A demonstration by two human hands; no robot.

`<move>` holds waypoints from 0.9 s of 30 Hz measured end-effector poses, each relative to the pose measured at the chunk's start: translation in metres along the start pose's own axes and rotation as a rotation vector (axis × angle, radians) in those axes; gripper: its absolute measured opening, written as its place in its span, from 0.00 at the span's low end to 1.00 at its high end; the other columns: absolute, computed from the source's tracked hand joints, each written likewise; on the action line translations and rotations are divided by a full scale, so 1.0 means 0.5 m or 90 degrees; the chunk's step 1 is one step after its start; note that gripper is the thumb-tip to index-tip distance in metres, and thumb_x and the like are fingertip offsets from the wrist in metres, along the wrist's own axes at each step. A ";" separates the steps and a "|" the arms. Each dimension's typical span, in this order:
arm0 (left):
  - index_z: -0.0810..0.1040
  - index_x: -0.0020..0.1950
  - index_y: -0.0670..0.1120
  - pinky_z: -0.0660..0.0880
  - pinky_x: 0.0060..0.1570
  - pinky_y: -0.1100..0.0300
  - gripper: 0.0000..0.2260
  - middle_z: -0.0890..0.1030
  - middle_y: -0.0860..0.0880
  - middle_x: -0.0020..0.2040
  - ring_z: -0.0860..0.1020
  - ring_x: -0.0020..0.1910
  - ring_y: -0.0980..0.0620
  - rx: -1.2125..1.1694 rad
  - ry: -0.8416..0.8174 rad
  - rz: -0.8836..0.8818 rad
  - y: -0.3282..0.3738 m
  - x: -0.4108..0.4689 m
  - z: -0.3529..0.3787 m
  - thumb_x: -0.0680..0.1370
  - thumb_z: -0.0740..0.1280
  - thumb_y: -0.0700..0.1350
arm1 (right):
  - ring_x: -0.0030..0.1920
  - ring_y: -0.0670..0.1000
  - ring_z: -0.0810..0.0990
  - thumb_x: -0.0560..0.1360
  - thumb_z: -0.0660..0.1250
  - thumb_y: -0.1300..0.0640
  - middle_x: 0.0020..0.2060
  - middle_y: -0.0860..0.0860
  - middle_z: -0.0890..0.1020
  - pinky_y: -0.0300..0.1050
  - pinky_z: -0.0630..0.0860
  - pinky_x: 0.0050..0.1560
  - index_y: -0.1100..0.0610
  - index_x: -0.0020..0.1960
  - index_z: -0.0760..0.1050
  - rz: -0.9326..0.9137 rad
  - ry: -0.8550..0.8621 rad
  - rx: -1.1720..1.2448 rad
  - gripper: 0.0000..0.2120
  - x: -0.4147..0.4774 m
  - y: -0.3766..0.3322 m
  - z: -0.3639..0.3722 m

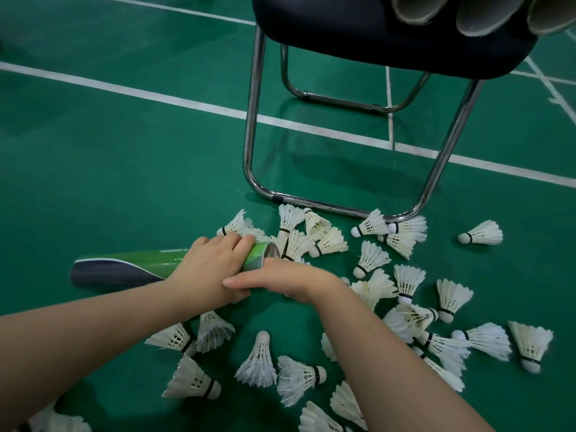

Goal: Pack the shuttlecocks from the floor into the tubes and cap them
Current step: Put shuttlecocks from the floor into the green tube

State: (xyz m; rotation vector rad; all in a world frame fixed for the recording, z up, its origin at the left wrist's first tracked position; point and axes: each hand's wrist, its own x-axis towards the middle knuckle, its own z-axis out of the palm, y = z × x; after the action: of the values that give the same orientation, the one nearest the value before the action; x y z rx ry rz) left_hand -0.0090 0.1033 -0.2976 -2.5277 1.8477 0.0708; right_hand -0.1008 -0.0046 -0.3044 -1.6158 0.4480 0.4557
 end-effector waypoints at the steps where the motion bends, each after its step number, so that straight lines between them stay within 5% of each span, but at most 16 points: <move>1: 0.66 0.66 0.47 0.69 0.49 0.54 0.33 0.74 0.49 0.56 0.76 0.53 0.47 -0.013 0.000 -0.012 0.004 0.003 -0.001 0.66 0.70 0.58 | 0.56 0.54 0.80 0.59 0.70 0.38 0.52 0.55 0.83 0.52 0.72 0.63 0.54 0.54 0.78 0.002 0.025 0.055 0.28 0.001 0.000 -0.003; 5: 0.61 0.67 0.51 0.70 0.54 0.54 0.33 0.73 0.52 0.56 0.74 0.53 0.50 -0.050 0.019 -0.069 0.002 0.032 -0.018 0.67 0.68 0.61 | 0.43 0.55 0.81 0.72 0.65 0.46 0.35 0.52 0.82 0.52 0.73 0.53 0.57 0.39 0.78 -0.039 0.361 0.350 0.14 -0.009 -0.013 -0.035; 9: 0.60 0.68 0.50 0.70 0.54 0.54 0.34 0.72 0.50 0.57 0.73 0.55 0.49 -0.061 0.010 -0.109 0.002 0.047 -0.020 0.68 0.69 0.61 | 0.34 0.48 0.72 0.77 0.57 0.56 0.32 0.50 0.76 0.41 0.67 0.35 0.56 0.38 0.75 0.003 0.654 0.342 0.11 -0.031 0.016 -0.101; 18: 0.59 0.69 0.50 0.68 0.56 0.52 0.34 0.71 0.50 0.58 0.72 0.56 0.48 -0.069 -0.007 -0.103 0.015 0.051 0.001 0.68 0.68 0.60 | 0.33 0.47 0.71 0.79 0.56 0.55 0.40 0.49 0.76 0.41 0.67 0.32 0.56 0.57 0.74 0.166 0.693 0.082 0.12 -0.030 0.159 -0.218; 22: 0.60 0.68 0.51 0.67 0.55 0.52 0.33 0.71 0.50 0.57 0.72 0.55 0.48 -0.078 0.000 -0.119 0.022 0.073 0.005 0.68 0.69 0.59 | 0.36 0.48 0.72 0.78 0.57 0.56 0.54 0.54 0.78 0.42 0.67 0.35 0.57 0.65 0.70 0.205 0.685 0.019 0.16 -0.016 0.195 -0.229; 25: 0.61 0.66 0.51 0.67 0.54 0.52 0.32 0.72 0.50 0.55 0.72 0.54 0.47 -0.086 0.000 -0.118 0.031 0.090 0.008 0.68 0.69 0.60 | 0.34 0.44 0.71 0.78 0.59 0.56 0.68 0.53 0.70 0.40 0.65 0.36 0.57 0.72 0.63 0.189 0.687 -0.008 0.23 -0.005 0.204 -0.235; 27: 0.62 0.65 0.51 0.67 0.54 0.52 0.32 0.72 0.50 0.55 0.72 0.54 0.47 -0.093 0.001 -0.119 0.035 0.098 0.012 0.67 0.69 0.60 | 0.42 0.47 0.77 0.78 0.61 0.55 0.71 0.52 0.66 0.40 0.70 0.40 0.55 0.74 0.57 0.181 0.648 -0.008 0.27 0.004 0.204 -0.234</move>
State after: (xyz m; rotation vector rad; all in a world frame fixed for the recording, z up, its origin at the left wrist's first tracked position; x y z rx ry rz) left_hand -0.0111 0.0516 -0.3051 -2.7842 1.6544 0.2095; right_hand -0.1502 -0.1304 -0.3809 -1.7147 1.4433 -0.2071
